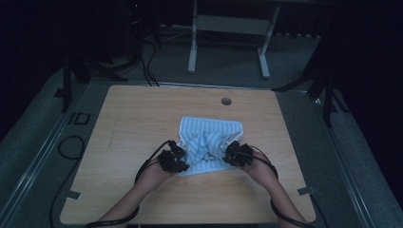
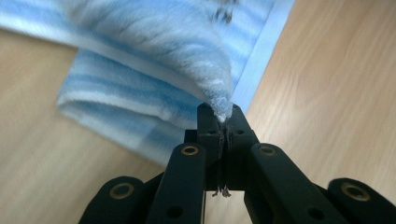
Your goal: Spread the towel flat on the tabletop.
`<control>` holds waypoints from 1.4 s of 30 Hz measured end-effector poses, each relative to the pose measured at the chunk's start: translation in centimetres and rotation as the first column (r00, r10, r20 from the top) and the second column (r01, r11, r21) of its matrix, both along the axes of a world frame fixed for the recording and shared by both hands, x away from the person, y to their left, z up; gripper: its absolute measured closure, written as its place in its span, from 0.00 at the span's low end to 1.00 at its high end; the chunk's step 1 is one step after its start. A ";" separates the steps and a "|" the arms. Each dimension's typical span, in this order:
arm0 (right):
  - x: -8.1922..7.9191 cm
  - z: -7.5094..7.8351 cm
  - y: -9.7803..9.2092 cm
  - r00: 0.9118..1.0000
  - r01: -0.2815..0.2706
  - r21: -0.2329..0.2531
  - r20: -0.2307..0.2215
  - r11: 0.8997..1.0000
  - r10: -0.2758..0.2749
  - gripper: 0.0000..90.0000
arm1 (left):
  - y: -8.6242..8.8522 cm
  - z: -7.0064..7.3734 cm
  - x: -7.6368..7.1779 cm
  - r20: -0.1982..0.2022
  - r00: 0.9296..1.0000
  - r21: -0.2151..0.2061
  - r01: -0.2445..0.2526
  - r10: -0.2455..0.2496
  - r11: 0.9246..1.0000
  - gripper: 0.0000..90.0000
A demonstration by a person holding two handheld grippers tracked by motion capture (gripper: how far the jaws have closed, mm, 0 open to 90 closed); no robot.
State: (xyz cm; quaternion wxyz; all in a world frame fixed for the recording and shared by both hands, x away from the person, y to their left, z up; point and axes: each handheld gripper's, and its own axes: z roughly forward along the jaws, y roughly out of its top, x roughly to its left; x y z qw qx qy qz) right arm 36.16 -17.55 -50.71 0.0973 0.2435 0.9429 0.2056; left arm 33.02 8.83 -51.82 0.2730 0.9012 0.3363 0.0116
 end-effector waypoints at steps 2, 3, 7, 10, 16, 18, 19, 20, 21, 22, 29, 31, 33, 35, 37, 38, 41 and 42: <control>-0.8 -0.2 -0.9 1.000 0.003 -0.002 -0.005 1.000 -0.003 1.00 | 0.4 -0.1 -0.6 -0.015 1.000 0.004 0.023 -0.023 1.000 0.97; -1.3 -0.2 -1.2 1.000 0.009 -0.001 -0.004 1.000 -0.009 1.00 | 0.4 -0.1 -0.6 -0.015 1.000 0.004 0.023 -0.023 1.000 0.97; -2.8 0.4 -2.3 1.000 -0.002 0.027 0.010 1.000 0.002 1.00 | 1.0 0.2 -1.6 -0.028 0.999 0.000 0.046 -0.046 0.999 0.97; -2.5 1.7 -3.0 0.999 0.026 0.066 0.029 0.997 -0.028 1.00 | 1.6 1.9 -1.1 0.027 0.999 -0.010 0.022 -0.021 1.000 0.97; -0.2 4.1 -4.5 0.992 0.100 0.105 0.068 0.989 -0.107 1.00 | 2.9 4.2 0.8 0.086 0.996 -0.004 -0.037 0.038 0.999 0.97; 1.4 5.1 -5.1 0.987 0.134 0.111 0.077 0.985 -0.143 1.00 | 3.3 4.5 1.8 0.095 0.994 0.012 -0.065 0.063 0.998 0.97; 2.0 5.4 -5.2 0.984 0.151 0.113 0.082 0.982 -0.160 1.00 | 3.5 4.6 3.0 0.097 0.991 0.025 -0.094 0.091 0.995 0.97; 2.6 5.6 -5.3 0.982 0.162 0.117 0.074 0.980 -0.172 1.00 | 3.5 4.6 3.5 0.096 0.990 0.024 -0.105 0.103 0.994 0.97; 3.2 5.8 -5.3 0.981 0.170 0.118 0.072 0.978 -0.179 1.00 | 3.5 4.7 4.1 0.102 0.987 0.025 -0.124 0.121 0.992 0.97; 3.8 5.9 -5.4 0.977 0.190 0.122 0.075 0.974 -0.199 1.00 | 3.5 4.7 4.1 0.102 0.987 0.025 -0.124 0.121 0.992 0.97; 7.5 5.4 -5.7 0.962 0.271 0.116 0.014 0.956 -0.274 0.99 | 3.6 4.4 7.5 0.098 0.975 0.021 -0.203 0.200 0.979 0.97; 8.0 4.8 -5.6 0.959 0.282 0.097 -0.002 0.955 -0.283 0.99 | 3.1 3.8 8.1 0.079 0.976 0.045 -0.207 0.204 0.977 0.96; 8.4 3.8 -5.5 0.957 0.291 0.064 -0.023 0.955 -0.290 0.99 | 2.5 3.1 8.2 0.077 0.979 0.067 -0.192 0.187 0.979 0.86; 8.4 2.9 -5.5 0.955 0.296 0.026 -0.019 0.955 -0.295 0.89 | 1.7 2.6 7.6 0.080 0.983 0.076 -0.174 0.168 0.982 0.72; 8.1 2.4 -5.7 0.954 0.300 0.018 -0.025 0.954 -0.300 0.79 | 1.6 2.6 7.2 0.091 0.982 0.062 -0.173 0.167 0.983 0.63; 8.1 2.4 -5.7 0.954 0.300 0.018 -0.025 0.954 -0.300 0.79 | 1.7 2.8 6.7 0.098 0.982 0.036 -0.166 0.161 0.986 0.63; 6.5 2.7 -6.4 0.945 0.325 0.050 0.011 0.944 -0.326 0.69 | 1.9 3.5 5.3 0.126 0.980 0.000 -0.155 0.154 0.988 0.57; 6.0 2.9 -6.5 0.947 0.318 0.066 0.020 0.946 -0.320 0.69 | 2.0 4.0 4.2 0.141 0.980 -0.010 -0.138 0.138 0.990 0.57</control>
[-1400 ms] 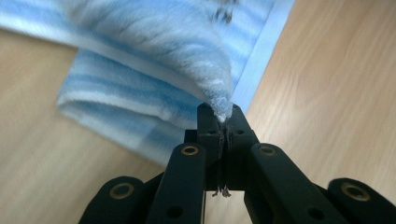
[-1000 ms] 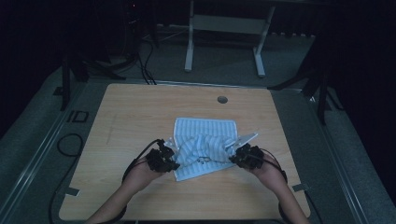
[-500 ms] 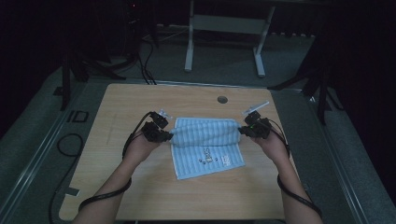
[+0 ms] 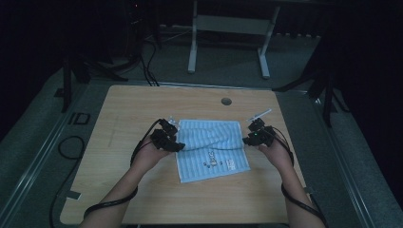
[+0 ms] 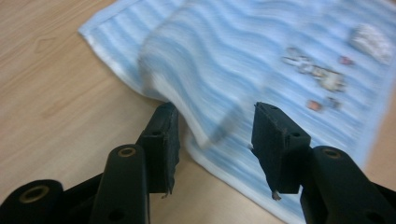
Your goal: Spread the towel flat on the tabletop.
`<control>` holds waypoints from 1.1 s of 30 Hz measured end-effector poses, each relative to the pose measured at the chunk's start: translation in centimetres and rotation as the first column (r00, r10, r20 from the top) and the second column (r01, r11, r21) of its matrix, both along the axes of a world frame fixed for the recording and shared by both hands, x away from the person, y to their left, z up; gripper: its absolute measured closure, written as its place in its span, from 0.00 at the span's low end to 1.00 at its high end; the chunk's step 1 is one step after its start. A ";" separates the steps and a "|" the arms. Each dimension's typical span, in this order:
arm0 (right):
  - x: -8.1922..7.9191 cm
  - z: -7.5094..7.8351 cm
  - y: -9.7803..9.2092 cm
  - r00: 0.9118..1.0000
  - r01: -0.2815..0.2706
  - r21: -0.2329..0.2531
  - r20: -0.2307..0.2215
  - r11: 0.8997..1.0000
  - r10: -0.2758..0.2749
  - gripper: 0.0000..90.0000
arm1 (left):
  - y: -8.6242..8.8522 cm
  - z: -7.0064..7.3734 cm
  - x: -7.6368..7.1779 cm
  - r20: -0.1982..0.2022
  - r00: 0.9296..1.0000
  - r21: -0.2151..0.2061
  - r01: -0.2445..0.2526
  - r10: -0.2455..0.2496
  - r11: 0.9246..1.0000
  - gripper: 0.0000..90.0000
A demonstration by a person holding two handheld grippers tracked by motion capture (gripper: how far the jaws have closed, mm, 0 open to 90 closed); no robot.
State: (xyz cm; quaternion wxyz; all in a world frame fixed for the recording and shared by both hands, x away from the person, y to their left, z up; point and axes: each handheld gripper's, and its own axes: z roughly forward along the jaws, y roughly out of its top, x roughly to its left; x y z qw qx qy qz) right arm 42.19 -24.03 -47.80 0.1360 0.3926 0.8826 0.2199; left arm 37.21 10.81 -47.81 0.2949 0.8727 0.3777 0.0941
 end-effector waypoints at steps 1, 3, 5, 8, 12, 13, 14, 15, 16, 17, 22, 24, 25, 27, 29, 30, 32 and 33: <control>0.0 0.0 0.0 1.000 0.000 0.000 0.000 1.000 0.000 0.69 | 0.0 0.0 0.0 0.000 1.000 0.000 0.000 0.000 1.000 0.57; -1.1 0.1 0.0 1.000 -0.027 0.044 -0.003 0.999 0.027 0.69 | 0.0 0.2 -1.1 -0.001 1.000 -0.009 0.020 -0.020 1.000 0.57; -2.9 -0.6 0.4 0.997 -0.077 0.077 -0.014 0.994 0.078 0.69 | -0.1 0.1 -2.1 0.000 1.000 -0.027 0.025 -0.025 0.999 0.57; -3.8 -1.4 0.9 0.994 -0.102 0.061 -0.018 0.993 0.103 0.70 | -0.7 -0.6 -3.5 -0.007 0.998 -0.029 0.070 -0.070 0.997 0.57; -4.4 -2.8 1.4 0.993 -0.114 0.044 -0.037 0.993 0.116 0.72 | -2.1 -2.7 -4.1 -0.058 0.992 0.016 0.111 -0.110 0.994 0.58; -4.4 -3.6 1.6 0.992 -0.115 0.038 -0.050 0.993 0.117 0.72 | -2.5 -3.3 -4.1 -0.070 0.991 0.023 0.118 -0.116 0.993 0.58; -4.3 -4.0 1.7 0.991 -0.120 0.027 -0.057 0.992 0.121 0.72 | -2.8 -3.8 -3.9 -0.082 0.989 0.030 0.123 -0.120 0.992 0.58; -4.3 -4.3 1.8 0.991 -0.117 0.015 -0.056 0.993 0.118 0.72 | -3.0 -4.2 -3.7 -0.086 0.989 0.039 0.122 -0.119 0.992 0.58; -4.2 -4.4 1.9 0.991 -0.117 0.012 -0.056 0.993 0.118 0.72 | -3.2 -4.5 -3.4 -0.091 0.989 0.052 0.124 -0.119 0.991 0.58; -4.1 -4.6 2.0 0.991 -0.119 0.008 -0.057 0.993 0.119 0.72 | -3.4 -4.8 -3.1 -0.097 0.989 0.056 0.120 -0.115 0.991 0.58; -3.5 -5.1 2.1 0.992 -0.113 0.013 -0.059 0.994 0.113 0.72 | -3.7 -5.4 -1.5 -0.078 0.992 0.093 0.105 -0.098 0.990 0.58; -3.2 -5.1 2.0 0.992 -0.109 0.016 -0.060 0.994 0.110 0.72 | -3.8 -5.4 -0.9 -0.073 0.992 0.096 0.109 -0.103 0.989 0.58; -3.1 -5.1 1.9 0.992 -0.104 0.019 -0.065 0.994 0.105 0.72 | -3.8 -5.4 -0.4 -0.069 0.992 0.095 0.112 -0.106 0.989 0.58; -2.5 -5.1 1.6 0.994 -0.092 0.016 -0.061 0.996 0.093 0.72 | -4.1 -5.4 0.6 -0.073 0.992 0.094 0.107 -0.100 0.990 0.58; -1.7 -5.1 1.3 0.995 -0.070 0.023 -0.066 0.997 0.072 0.72 | -4.4 -5.4 1.5 -0.071 0.993 0.096 0.097 -0.090 0.991 0.58; -1.7 -5.1 1.3 0.995 -0.070 0.023 -0.066 0.997 0.072 0.72 | -4.5 -5.4 1.8 -0.070 0.994 0.095 0.094 -0.087 0.991 0.58; -1.1 -5.0 1.1 0.996 -0.056 0.021 -0.070 0.998 0.057 0.72 | -4.9 -5.5 2.8 -0.066 0.995 0.091 0.087 -0.081 0.992 0.57; -0.8 -5.0 1.0 0.996 -0.045 0.022 -0.072 0.999 0.047 0.72 | -5.0 -5.5 3.2 -0.060 0.996 0.091 0.078 -0.072 0.993 0.57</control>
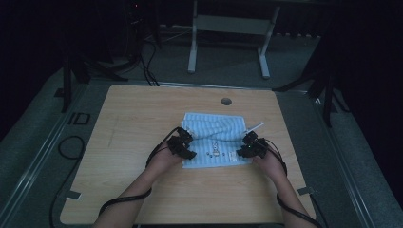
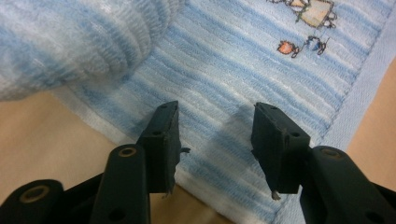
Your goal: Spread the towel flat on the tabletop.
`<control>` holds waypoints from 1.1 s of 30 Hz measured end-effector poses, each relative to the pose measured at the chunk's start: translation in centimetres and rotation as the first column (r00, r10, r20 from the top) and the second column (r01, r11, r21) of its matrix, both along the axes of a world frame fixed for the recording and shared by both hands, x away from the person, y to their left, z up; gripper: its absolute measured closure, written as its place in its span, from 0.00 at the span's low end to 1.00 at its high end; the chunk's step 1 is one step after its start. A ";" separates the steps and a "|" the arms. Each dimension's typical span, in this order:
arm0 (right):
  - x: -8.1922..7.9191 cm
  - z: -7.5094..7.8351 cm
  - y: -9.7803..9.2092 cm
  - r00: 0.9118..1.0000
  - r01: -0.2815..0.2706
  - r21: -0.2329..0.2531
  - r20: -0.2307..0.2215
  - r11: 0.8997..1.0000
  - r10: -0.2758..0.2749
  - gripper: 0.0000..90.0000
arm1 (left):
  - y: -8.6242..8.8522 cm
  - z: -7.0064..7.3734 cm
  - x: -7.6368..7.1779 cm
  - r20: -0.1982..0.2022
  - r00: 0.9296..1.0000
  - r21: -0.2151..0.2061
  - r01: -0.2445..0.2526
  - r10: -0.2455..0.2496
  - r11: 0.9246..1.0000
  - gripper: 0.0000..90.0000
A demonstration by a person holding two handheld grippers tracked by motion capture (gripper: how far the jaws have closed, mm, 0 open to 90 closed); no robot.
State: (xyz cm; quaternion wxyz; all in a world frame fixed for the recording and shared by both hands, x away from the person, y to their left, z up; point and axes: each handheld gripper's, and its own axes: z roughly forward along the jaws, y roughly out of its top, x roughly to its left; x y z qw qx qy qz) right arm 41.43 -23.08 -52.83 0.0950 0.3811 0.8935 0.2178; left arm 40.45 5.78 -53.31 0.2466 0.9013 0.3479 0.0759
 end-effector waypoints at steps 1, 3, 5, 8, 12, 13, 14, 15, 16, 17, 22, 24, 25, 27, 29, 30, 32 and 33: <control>0.3 0.0 -0.1 1.000 0.004 0.001 0.000 1.000 -0.004 0.72 | -0.2 -0.1 0.4 0.013 1.000 -0.002 -0.005 0.005 1.000 0.57; 0.9 0.0 -0.3 1.000 0.019 0.003 -0.004 1.000 -0.019 0.72 | -0.4 -0.2 1.1 0.033 0.999 -0.002 -0.017 0.017 1.000 0.55; 1.5 0.0 -0.5 0.999 0.034 0.008 -0.011 0.999 -0.034 0.71 | -0.7 -0.3 1.9 0.038 0.999 -0.011 -0.029 0.030 1.000 0.55; 2.3 0.0 -0.9 0.998 0.054 0.009 -0.013 0.999 -0.054 0.70 | -1.1 -0.1 2.4 0.026 0.999 -0.007 -0.033 0.033 0.999 0.55; 1.5 0.5 -1.3 0.999 0.046 0.023 -0.021 0.999 -0.046 0.65 | -1.1 0.4 0.9 0.024 0.999 -0.016 0.031 -0.031 0.999 0.49; 1.5 0.5 -1.3 0.999 0.046 0.023 -0.021 0.999 -0.046 0.65 | -1.1 0.5 0.5 0.019 0.999 -0.012 0.045 -0.045 0.999 0.49; 1.1 0.5 -1.4 0.999 0.039 0.023 -0.018 0.999 -0.038 0.65 | -1.0 0.5 0.0 0.013 0.998 -0.007 0.060 -0.060 0.998 0.47; 0.7 0.5 -1.5 0.999 0.031 0.015 -0.012 0.999 -0.031 0.63 | -1.0 0.5 -0.4 0.013 0.998 0.005 0.061 -0.061 0.998 0.47; 0.4 0.5 -1.7 1.000 0.026 0.002 -0.014 1.000 -0.026 0.62 | -1.0 0.6 -1.0 0.020 0.997 0.023 0.073 -0.073 0.997 0.47; -0.1 0.5 -1.9 1.000 0.021 -0.008 -0.010 1.000 -0.021 0.62 | -1.0 0.6 -1.4 0.020 0.996 0.035 0.085 -0.085 0.996 0.44; -0.9 0.2 -2.3 1.000 0.010 -0.015 -0.014 1.000 -0.010 0.63 | -1.0 0.1 -1.9 0.015 0.997 0.073 0.075 -0.077 0.994 0.43; -0.8 0.2 -2.2 1.000 0.011 -0.008 -0.020 1.000 -0.011 0.66 | -0.9 0.0 -1.8 0.022 0.997 0.049 0.068 -0.069 0.997 0.48; -0.8 0.2 -2.2 1.000 0.011 -0.008 -0.020 1.000 -0.011 0.66 | -0.8 0.0 -1.7 0.025 0.998 0.046 0.063 -0.065 0.997 0.48; -0.9 0.2 -2.1 1.000 0.010 -0.003 -0.027 1.000 -0.010 0.73 | -0.8 0.0 -1.7 0.034 0.997 0.036 0.071 -0.072 0.997 0.57; -1.0 0.2 -2.0 0.999 -0.006 0.015 -0.046 1.000 0.006 0.88 | -1.0 0.1 -1.7 0.032 0.996 0.043 0.081 -0.082 0.996 0.73; -1.1 0.2 -1.8 0.999 -0.013 0.015 -0.052 1.000 0.014 0.92 | -1.2 0.2 -1.8 0.028 0.995 0.052 0.092 -0.093 0.994 0.78; -1.3 0.2 -1.5 0.999 -0.025 0.001 -0.042 1.000 0.025 0.95 | -1.7 0.3 -1.8 0.027 0.994 0.074 0.100 -0.103 0.992 0.89; -1.4 0.2 -1.5 0.999 -0.027 -0.003 -0.038 1.000 0.027 0.95 | -1.9 0.4 -1.8 0.022 0.994 0.081 0.105 -0.107 0.991 0.90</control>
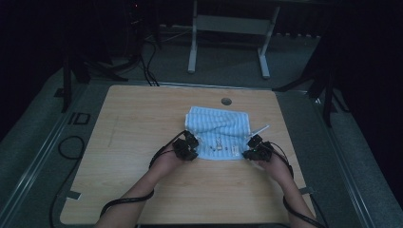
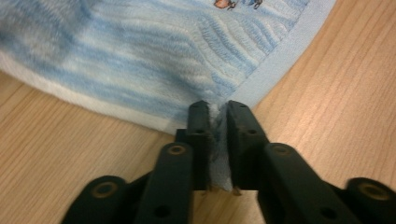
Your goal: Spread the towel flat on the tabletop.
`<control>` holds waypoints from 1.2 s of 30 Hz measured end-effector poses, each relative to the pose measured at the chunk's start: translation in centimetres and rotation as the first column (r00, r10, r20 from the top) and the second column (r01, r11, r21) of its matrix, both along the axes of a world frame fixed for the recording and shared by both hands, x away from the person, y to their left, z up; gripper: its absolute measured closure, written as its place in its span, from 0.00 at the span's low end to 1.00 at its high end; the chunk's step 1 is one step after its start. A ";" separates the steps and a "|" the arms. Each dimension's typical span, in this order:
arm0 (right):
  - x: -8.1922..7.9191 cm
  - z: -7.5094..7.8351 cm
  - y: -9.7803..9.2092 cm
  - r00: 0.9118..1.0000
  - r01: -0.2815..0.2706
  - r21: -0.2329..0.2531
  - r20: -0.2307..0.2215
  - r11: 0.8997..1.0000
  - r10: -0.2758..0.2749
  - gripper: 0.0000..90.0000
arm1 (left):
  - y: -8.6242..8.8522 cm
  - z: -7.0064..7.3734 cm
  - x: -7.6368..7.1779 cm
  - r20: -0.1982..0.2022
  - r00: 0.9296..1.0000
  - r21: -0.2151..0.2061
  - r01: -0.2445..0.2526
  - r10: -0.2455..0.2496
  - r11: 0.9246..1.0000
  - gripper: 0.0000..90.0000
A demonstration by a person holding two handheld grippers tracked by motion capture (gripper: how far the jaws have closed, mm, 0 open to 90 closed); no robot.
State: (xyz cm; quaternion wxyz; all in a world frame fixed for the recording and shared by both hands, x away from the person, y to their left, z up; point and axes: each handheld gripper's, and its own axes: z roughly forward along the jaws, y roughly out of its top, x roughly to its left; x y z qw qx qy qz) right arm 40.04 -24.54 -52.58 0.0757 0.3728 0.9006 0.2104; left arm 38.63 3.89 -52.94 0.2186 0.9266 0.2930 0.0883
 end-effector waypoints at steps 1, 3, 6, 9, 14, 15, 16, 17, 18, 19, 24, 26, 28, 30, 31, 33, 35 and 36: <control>0.0 0.0 0.1 1.000 -0.001 -0.005 0.003 1.000 0.001 0.96 | -0.2 0.1 0.0 -0.005 1.000 0.003 0.000 0.000 1.000 0.91; -0.1 0.2 0.1 1.000 -0.002 -0.013 0.008 1.000 0.002 0.96 | -0.1 0.4 -0.1 -0.009 1.000 -0.004 -0.002 0.002 1.000 0.92; -0.4 1.3 -0.2 0.999 -0.001 0.013 0.038 1.000 0.001 0.96 | 0.5 2.1 -0.6 -0.007 1.000 -0.059 -0.007 0.007 0.998 0.92; -1.3 3.1 -0.3 0.997 -0.021 0.025 0.081 0.999 0.019 0.96 | 1.3 4.6 -1.8 0.023 1.000 -0.106 -0.001 0.003 0.994 0.92; -5.6 6.1 -0.6 0.984 -0.077 0.060 0.166 0.995 0.066 0.96 | 2.8 7.3 -5.8 0.045 0.998 -0.175 0.057 -0.050 0.983 0.92; -6.7 6.4 -0.8 0.982 -0.090 0.066 0.171 0.994 0.077 0.96 | 3.0 7.4 -6.5 0.034 0.998 -0.183 0.067 -0.062 0.981 0.92; -7.4 6.6 -0.9 0.981 -0.096 0.067 0.175 0.993 0.083 0.96 | 3.2 7.3 -7.6 0.012 0.995 -0.189 0.098 -0.097 0.977 0.92; -8.7 6.7 -1.2 0.981 -0.098 0.087 0.174 0.991 0.082 0.96 | 3.3 7.2 -8.3 0.009 0.994 -0.188 0.107 -0.107 0.976 0.91; -9.4 6.8 -1.3 0.982 -0.101 0.096 0.168 0.990 0.084 0.96 | 3.3 7.1 -9.2 0.007 0.992 -0.181 0.123 -0.123 0.976 0.91; -10.4 6.8 -1.4 0.982 -0.112 0.093 0.164 0.989 0.095 0.96 | 3.2 6.9 -10.1 -0.004 0.990 -0.176 0.135 -0.138 0.975 0.91; -15.6 5.7 -1.6 0.985 -0.131 0.097 0.126 0.987 0.118 0.96 | 3.0 5.8 -13.8 -0.047 0.977 -0.182 0.198 -0.210 0.963 0.90; -17.6 4.7 -1.8 0.985 -0.144 0.083 0.105 0.986 0.135 0.95 | 3.0 5.1 -15.0 -0.083 0.966 -0.194 0.225 -0.245 0.955 0.90; -18.9 3.9 -2.3 0.989 -0.130 0.104 0.080 0.986 0.122 0.95 | 2.6 4.3 -16.1 -0.114 0.959 -0.203 0.232 -0.258 0.951 0.89; -19.9 3.2 -2.7 0.992 -0.122 0.108 0.043 0.987 0.119 0.94 | 2.1 3.6 -16.9 -0.151 0.943 -0.202 0.263 -0.295 0.943 0.84; -20.2 3.0 -2.9 0.993 -0.119 0.111 0.032 0.987 0.116 0.94 | 1.9 3.3 -17.3 -0.163 0.938 -0.204 0.270 -0.305 0.941 0.84; -21.1 2.8 -3.2 0.992 -0.126 0.130 0.007 0.983 0.126 0.90 | 1.7 2.9 -17.7 -0.211 0.911 -0.226 0.307 -0.354 0.924 0.79; -21.6 3.2 -3.5 0.992 -0.125 0.147 0.013 0.981 0.124 0.81 | 1.8 3.0 -17.5 -0.221 0.906 -0.241 0.307 -0.360 0.921 0.76; -21.6 3.6 -3.6 0.993 -0.122 0.152 0.022 0.981 0.120 0.78 | 1.9 3.1 -17.3 -0.226 0.905 -0.243 0.307 -0.361 0.920 0.71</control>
